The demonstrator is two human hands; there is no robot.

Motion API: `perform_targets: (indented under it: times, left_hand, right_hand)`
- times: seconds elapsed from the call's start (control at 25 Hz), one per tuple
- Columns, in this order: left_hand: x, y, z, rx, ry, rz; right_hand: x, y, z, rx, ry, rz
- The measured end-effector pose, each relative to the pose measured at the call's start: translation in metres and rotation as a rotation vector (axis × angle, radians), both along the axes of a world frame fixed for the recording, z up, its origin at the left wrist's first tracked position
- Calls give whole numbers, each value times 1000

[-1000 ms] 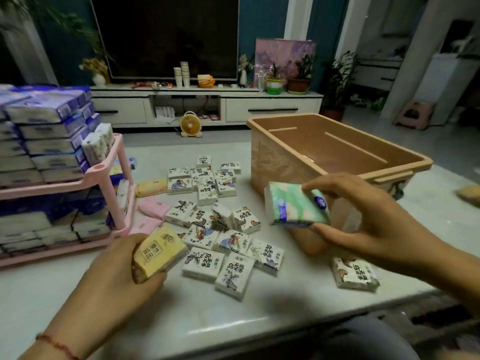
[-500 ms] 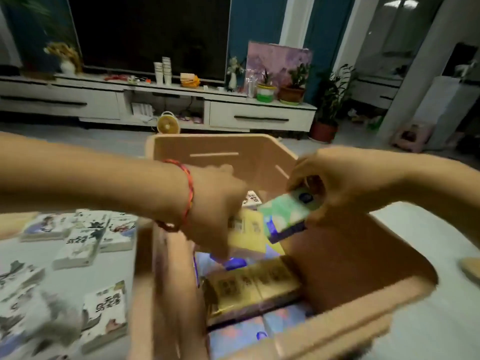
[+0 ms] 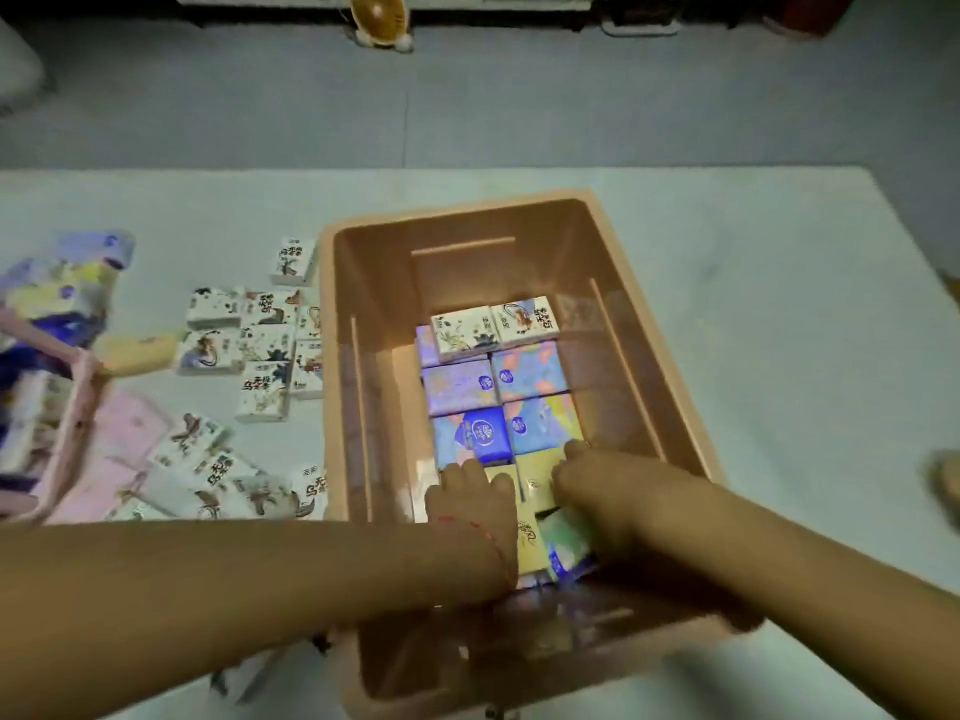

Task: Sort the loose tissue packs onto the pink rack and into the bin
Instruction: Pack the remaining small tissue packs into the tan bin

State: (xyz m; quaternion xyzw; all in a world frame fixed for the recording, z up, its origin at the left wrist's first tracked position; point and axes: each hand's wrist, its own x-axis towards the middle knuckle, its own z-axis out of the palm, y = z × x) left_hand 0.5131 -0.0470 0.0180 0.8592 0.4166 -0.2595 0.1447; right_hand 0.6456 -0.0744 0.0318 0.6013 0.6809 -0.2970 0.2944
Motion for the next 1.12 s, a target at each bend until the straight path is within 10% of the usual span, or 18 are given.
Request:
perform_targets:
  times: [0.12,0.48,0.84,1.12]
  left_hand:
    - [-4,-17,-15,-73,-223,7]
    - [-2,-13,0,-385,9,747]
    - [-9,-16,-25,-554,-429,1627]
    - [-1,-12,-25,-522,-459,1554]
  right_hand:
    - [-12,-12,1,57,-30,-62]
    - [-7,-11,21,-24,221,-506]
    - [-24,-23,5,-50,368,-700]
    - [-3,-23,-6,95,420,-992]
